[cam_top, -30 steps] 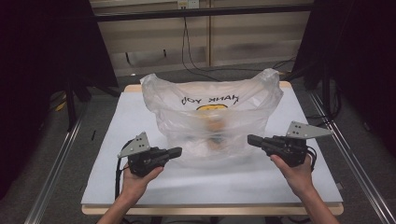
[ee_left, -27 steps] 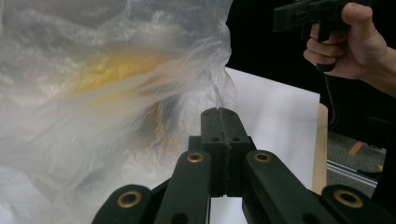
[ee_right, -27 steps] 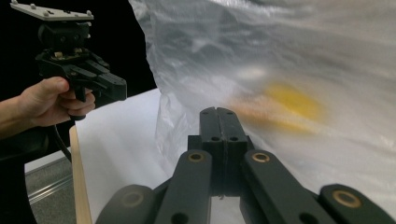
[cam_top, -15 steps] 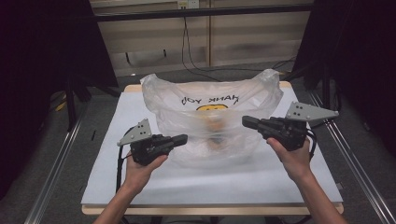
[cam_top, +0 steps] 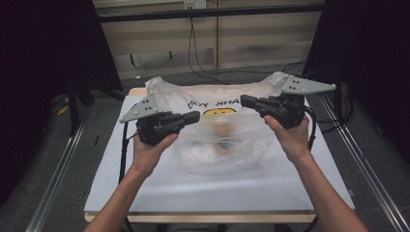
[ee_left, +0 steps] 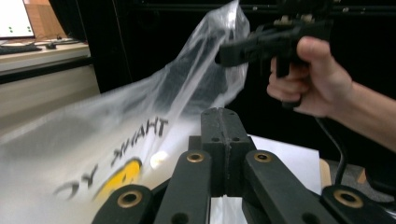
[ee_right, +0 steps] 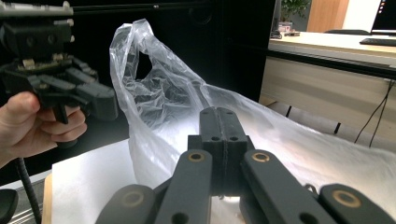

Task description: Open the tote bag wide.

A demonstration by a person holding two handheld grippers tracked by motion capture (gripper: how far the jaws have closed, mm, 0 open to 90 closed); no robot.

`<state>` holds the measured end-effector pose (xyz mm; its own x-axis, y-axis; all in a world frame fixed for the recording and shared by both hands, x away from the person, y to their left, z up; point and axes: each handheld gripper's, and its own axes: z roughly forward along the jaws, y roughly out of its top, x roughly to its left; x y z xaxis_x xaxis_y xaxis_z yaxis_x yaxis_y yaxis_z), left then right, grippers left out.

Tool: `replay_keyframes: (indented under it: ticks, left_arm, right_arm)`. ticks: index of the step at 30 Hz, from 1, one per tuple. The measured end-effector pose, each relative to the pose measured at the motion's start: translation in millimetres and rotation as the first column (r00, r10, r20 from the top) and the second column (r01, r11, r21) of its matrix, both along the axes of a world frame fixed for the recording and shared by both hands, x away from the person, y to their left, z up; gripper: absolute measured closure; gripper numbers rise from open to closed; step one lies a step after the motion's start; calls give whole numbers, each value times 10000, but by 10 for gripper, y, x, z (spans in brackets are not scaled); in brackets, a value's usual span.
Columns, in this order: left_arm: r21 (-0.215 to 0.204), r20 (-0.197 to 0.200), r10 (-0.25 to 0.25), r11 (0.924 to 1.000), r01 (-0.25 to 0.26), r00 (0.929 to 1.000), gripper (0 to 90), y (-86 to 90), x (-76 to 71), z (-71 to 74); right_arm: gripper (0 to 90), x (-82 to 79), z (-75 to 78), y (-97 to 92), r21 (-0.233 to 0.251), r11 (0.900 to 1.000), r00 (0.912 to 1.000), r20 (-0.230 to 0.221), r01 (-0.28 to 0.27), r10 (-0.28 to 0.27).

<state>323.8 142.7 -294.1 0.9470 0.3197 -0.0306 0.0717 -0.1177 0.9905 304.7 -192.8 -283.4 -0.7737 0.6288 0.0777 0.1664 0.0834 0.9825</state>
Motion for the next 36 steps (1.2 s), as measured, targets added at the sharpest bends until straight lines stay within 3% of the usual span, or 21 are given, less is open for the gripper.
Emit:
replay_keyframes:
  ticks: [5,7,8,12,17,21,26,28,31,36]
  left_arm:
    - [-102,9,156,9998,-156,9999,900,-75,136,118]
    - [-163,-261,326,9993,-330,9991,900,-138,249,149]
    - [6,-329,425,9991,-425,9986,900,-164,287,136]
    - [645,-694,689,9958,-644,9952,900,-275,438,-3]
    - [647,-1083,736,9957,-669,9914,900,-338,614,-142]
    - [1026,-1415,853,9922,-711,9863,900,-407,751,-279]
    - [1027,-1730,727,9932,-554,9822,900,-434,775,-383]
    - [1349,-1668,792,9892,-568,9828,900,-445,755,-433]
    - [1154,-1857,715,9920,-505,9800,900,-415,771,-533]
    - [1391,-2017,719,9893,-441,9768,900,-389,744,-705]
  right_arm:
    - [900,80,62,103,-245,9997,10000,5,-17,17]
    - [900,138,54,123,-303,9995,10000,-57,73,-75]
    - [900,168,38,132,-342,9993,9997,-187,145,-152]
    - [900,260,-69,161,-741,9968,9984,-456,295,-329]
    - [900,407,-221,148,-895,9951,9947,-905,412,-493]
    - [900,535,-332,119,-862,9944,9894,-1257,619,-725]
    - [900,608,-489,126,-905,9944,9842,-1628,551,-694]
    - [900,603,-525,130,-967,9940,9835,-1683,506,-665]
    - [900,580,-625,124,-787,9963,9823,-1804,360,-498]
    - [900,555,-753,147,-821,9962,9772,-2069,302,-467]
